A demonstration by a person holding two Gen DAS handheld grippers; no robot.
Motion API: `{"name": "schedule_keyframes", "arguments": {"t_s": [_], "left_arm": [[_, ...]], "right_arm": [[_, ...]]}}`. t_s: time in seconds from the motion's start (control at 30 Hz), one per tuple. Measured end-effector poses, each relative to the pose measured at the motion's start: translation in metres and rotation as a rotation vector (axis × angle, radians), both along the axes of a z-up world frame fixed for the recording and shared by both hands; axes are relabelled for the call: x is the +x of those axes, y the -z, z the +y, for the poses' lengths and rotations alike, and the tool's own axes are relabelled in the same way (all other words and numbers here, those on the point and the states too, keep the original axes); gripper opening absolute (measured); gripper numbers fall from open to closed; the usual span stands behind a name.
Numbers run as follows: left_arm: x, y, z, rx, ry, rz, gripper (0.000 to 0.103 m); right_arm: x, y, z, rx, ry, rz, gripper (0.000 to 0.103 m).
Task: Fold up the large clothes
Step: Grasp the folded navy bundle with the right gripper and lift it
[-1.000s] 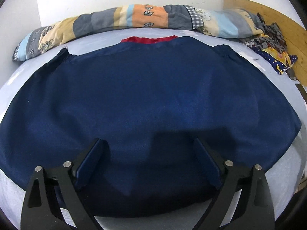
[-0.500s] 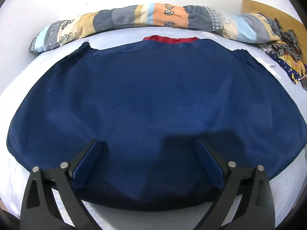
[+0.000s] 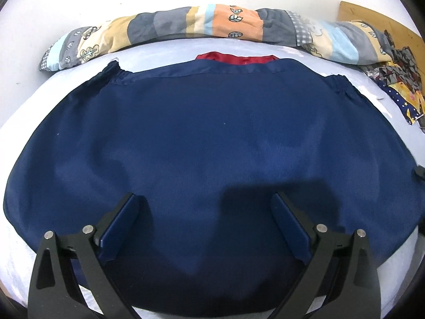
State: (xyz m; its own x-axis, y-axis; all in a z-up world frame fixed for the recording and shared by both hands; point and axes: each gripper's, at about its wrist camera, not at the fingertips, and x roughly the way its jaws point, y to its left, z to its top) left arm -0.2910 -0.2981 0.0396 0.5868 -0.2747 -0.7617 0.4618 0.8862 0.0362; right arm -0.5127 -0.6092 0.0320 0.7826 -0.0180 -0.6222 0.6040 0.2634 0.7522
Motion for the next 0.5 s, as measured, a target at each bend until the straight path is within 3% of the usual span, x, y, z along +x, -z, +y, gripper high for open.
{"name": "schedule_keyframes", "arguments": {"t_s": [0.03, 0.13, 0.17, 0.27, 0.33, 0.43, 0.5], "left_arm": [[0.0, 0.0, 0.0, -0.002, -0.003, 0.002, 0.101], [0.001, -0.006, 0.003, -0.025, -0.027, -0.008, 0.1], [0.002, -0.007, 0.004, -0.025, -0.043, -0.02, 0.1], [0.01, 0.002, -0.003, 0.001, -0.036, 0.018, 0.103], [0.009, -0.001, -0.009, 0.033, -0.032, 0.003, 0.103], [0.01, -0.017, -0.002, -0.042, -0.089, -0.049, 0.103], [0.02, -0.001, -0.013, 0.01, -0.059, 0.027, 0.103]], "right_arm": [[0.006, 0.004, -0.005, 0.015, -0.015, -0.033, 0.025], [0.029, 0.017, -0.018, 0.08, -0.099, -0.143, 0.022], [0.04, 0.021, -0.018, 0.076, -0.144, -0.124, 0.022], [0.048, 0.023, -0.016, 0.049, -0.139, -0.106, 0.022], [0.052, 0.016, -0.015, 0.027, -0.155, -0.102, 0.016], [0.056, -0.003, -0.007, -0.039, -0.169, -0.114, 0.014], [0.059, -0.011, -0.002, -0.071, -0.182, -0.12, 0.014]]}}
